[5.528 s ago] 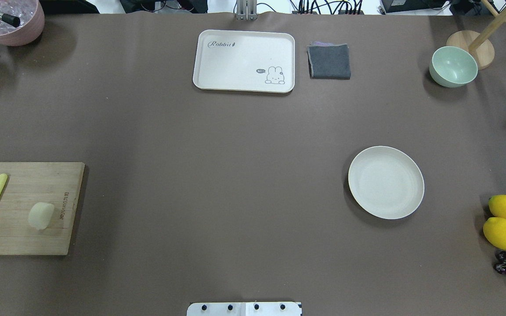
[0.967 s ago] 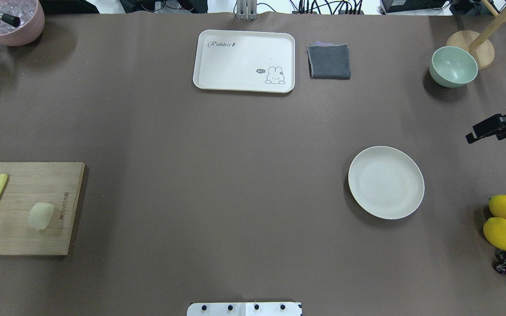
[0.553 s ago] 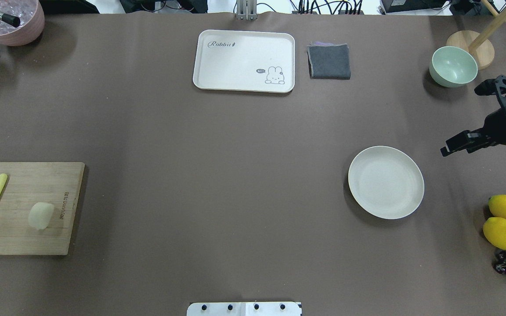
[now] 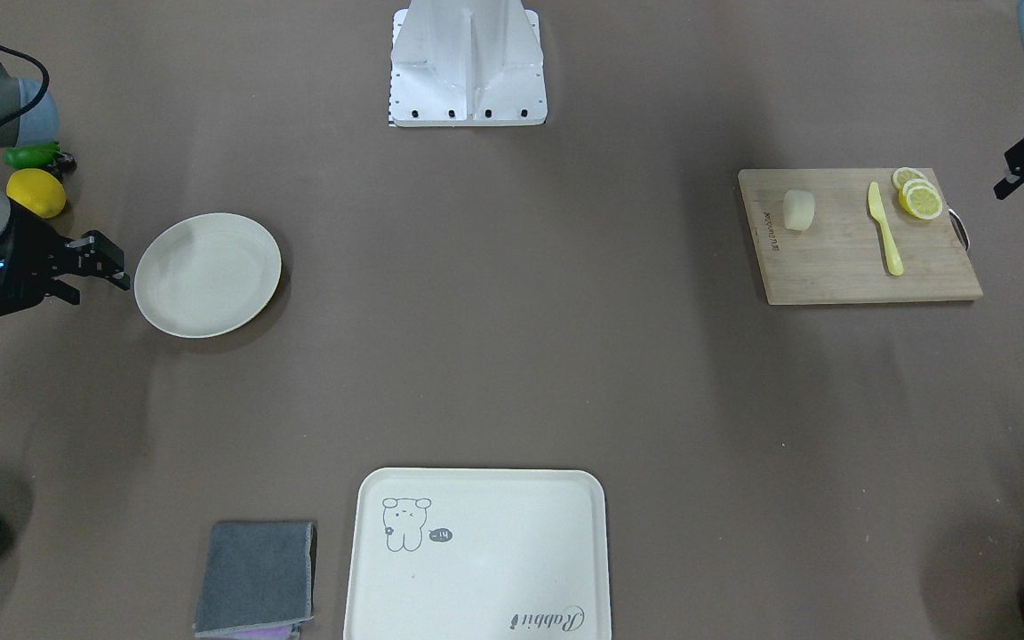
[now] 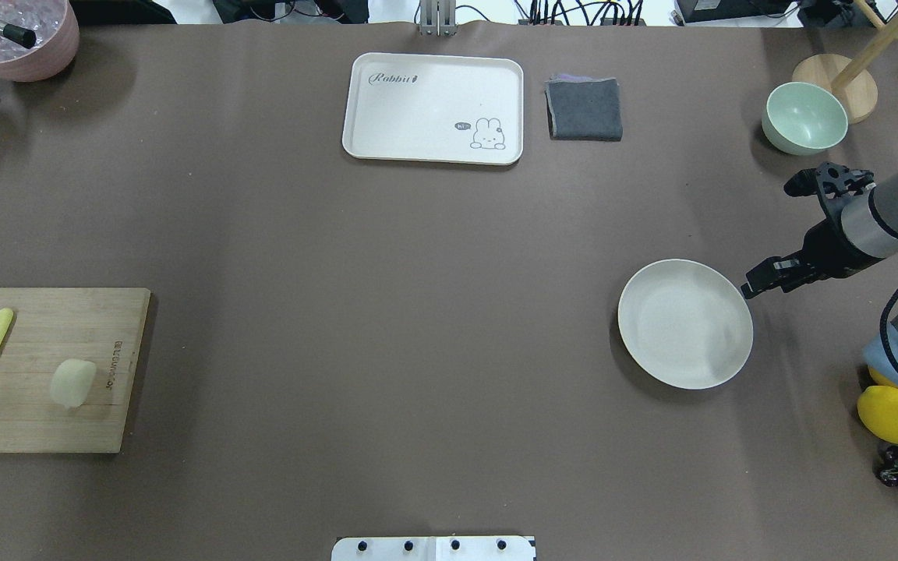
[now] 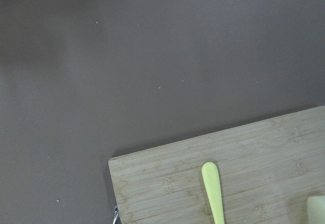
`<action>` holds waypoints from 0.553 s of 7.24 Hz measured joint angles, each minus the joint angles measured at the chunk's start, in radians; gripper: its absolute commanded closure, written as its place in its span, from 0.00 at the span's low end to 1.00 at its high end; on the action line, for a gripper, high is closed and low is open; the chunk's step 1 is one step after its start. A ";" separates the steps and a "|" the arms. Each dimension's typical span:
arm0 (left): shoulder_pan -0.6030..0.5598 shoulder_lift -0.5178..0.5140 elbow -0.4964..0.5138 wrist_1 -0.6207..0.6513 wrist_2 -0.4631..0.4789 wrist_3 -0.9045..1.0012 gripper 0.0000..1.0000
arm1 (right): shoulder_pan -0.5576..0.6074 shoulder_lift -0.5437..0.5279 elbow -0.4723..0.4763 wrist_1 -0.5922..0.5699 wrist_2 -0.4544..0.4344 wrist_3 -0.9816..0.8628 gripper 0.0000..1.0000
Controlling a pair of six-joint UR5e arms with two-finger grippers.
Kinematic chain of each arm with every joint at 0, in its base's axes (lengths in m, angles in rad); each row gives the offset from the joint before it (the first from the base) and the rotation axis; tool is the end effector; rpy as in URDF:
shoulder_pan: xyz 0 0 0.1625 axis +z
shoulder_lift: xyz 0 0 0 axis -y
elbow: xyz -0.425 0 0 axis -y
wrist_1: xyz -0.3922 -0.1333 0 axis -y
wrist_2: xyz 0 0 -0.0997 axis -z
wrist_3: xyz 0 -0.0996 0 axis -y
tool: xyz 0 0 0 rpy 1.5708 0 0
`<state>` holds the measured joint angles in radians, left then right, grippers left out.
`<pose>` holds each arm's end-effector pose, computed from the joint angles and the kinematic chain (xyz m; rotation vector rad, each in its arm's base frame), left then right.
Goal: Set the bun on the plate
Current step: 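Move the right gripper toward the white plate's rim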
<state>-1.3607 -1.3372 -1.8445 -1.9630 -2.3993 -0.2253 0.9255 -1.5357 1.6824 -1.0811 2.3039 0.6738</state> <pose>0.0274 -0.4157 0.5796 0.2214 0.8838 0.1649 -0.2637 -0.4612 0.5302 0.0462 -0.9309 -0.2067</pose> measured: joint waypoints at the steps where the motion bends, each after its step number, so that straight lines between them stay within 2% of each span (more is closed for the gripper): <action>1: 0.000 0.000 0.001 0.000 0.005 0.000 0.02 | -0.009 0.006 -0.009 0.000 -0.001 0.002 0.33; 2: 0.000 0.000 0.001 0.000 0.013 0.001 0.02 | -0.018 0.011 -0.017 0.000 -0.001 0.002 0.38; 3: 0.000 0.000 0.001 0.000 0.018 0.001 0.02 | -0.027 0.016 -0.025 0.001 -0.001 0.003 0.50; 4: 0.000 0.001 0.001 0.000 0.020 0.001 0.02 | -0.036 0.021 -0.031 0.001 -0.001 0.003 0.74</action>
<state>-1.3606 -1.3359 -1.8438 -1.9634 -2.3798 -0.2241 0.8898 -1.5144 1.6519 -1.0801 2.3032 0.6765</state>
